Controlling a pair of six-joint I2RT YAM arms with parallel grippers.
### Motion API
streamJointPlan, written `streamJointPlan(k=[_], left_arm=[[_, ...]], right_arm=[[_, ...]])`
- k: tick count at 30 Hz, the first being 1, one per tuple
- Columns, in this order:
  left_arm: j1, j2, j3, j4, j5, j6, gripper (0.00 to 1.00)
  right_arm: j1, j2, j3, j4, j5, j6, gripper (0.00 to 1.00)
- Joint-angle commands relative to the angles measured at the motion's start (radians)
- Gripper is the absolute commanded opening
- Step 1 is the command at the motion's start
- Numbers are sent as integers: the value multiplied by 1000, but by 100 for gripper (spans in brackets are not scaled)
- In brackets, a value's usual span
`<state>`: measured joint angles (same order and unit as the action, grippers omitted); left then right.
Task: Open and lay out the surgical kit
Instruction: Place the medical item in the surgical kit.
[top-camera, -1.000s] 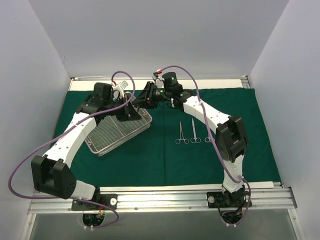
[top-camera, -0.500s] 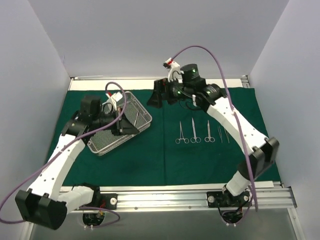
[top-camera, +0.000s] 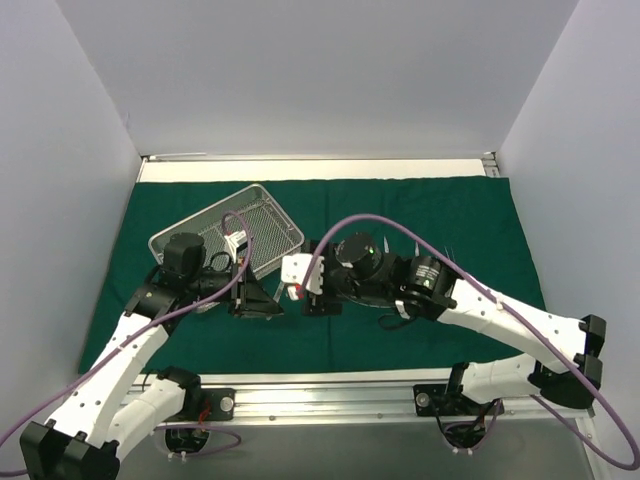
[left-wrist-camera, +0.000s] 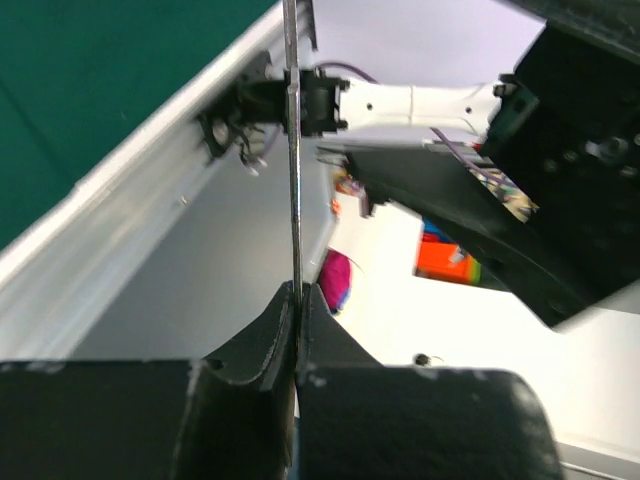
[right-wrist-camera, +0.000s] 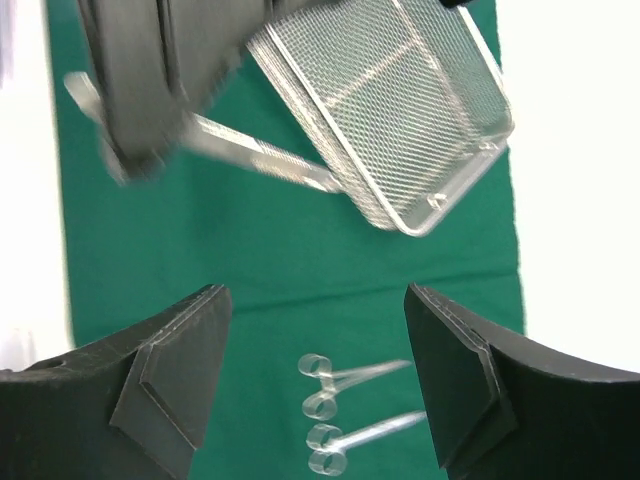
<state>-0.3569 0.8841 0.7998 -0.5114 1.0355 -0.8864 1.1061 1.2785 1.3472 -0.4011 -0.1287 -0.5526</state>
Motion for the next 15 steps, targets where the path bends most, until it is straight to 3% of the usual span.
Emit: streamJointPlan(k=[1,4,15], left_arm=[[-11,-43,-30,89,74,-103,2],[-36,-45,24,-68,55,15,2],[-68,-43,33,-194,29,124,2]], right_arm=[[20,-108,-110,142,140,-246,71],[31,-91,-111,125,103,-294,70],[54,50,39,-25,-110,-403,63]])
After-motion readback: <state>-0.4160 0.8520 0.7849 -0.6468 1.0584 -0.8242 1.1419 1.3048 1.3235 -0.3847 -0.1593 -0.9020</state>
